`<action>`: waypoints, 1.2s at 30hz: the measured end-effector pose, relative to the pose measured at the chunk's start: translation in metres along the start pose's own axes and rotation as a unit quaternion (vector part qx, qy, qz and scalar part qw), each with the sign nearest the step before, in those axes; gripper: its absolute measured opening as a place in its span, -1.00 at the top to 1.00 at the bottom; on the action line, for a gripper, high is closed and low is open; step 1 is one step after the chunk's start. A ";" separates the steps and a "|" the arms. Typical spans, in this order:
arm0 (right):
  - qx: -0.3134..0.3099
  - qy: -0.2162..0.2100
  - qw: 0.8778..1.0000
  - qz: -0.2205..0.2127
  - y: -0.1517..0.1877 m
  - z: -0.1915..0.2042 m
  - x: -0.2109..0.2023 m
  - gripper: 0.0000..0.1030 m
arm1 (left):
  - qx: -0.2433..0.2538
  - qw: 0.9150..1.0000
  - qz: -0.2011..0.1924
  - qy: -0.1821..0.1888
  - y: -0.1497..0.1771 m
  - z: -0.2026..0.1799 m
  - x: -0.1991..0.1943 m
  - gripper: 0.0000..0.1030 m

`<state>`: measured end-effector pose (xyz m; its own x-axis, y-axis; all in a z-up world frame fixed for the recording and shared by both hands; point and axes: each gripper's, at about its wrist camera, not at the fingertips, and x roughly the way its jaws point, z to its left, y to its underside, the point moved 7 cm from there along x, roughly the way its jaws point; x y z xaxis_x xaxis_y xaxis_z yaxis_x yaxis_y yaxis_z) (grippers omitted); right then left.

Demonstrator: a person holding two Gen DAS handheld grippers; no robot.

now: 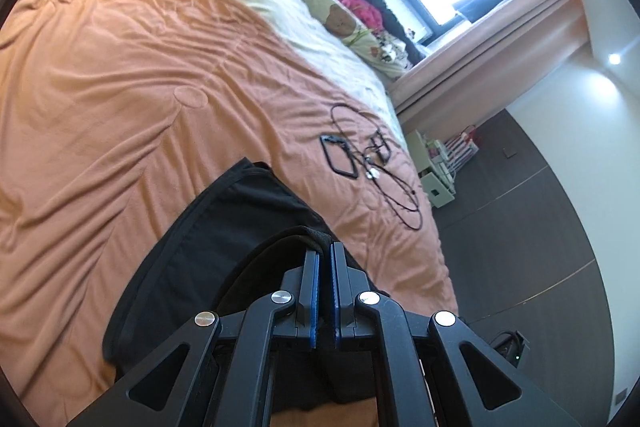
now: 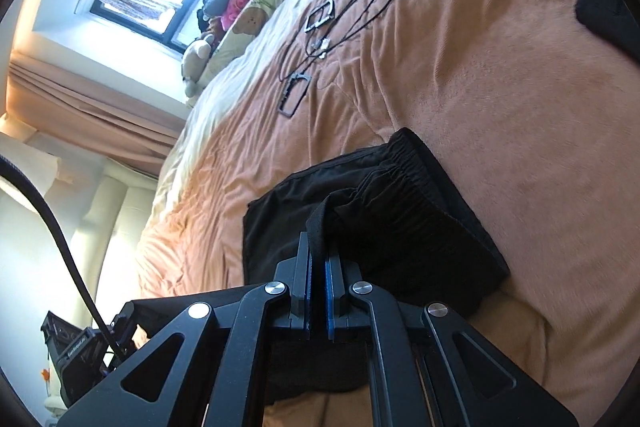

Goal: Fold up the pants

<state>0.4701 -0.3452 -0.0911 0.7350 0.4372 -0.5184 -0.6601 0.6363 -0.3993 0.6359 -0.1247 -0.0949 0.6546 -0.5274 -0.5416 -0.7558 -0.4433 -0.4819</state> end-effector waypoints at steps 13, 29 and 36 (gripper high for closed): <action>-0.048 0.047 0.998 0.020 -0.005 0.000 0.053 0.73 | 0.014 0.997 0.038 -0.066 -0.016 0.057 0.101 0.82; -0.175 0.100 0.979 -0.003 -0.007 0.022 0.007 -0.49 | 0.189 0.963 0.081 -0.176 -0.023 0.052 0.082 -0.42; -0.237 0.157 0.958 0.030 -0.005 0.021 0.014 -0.49 | 0.287 0.929 0.139 -0.190 -0.001 0.059 0.095 -0.43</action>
<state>0.4867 -0.3290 -0.0805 0.6596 0.2038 -0.7235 -0.7508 0.2237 -0.6215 0.6994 -0.1319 -0.1862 0.4749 -0.2212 -0.8518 -0.8362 0.1884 -0.5151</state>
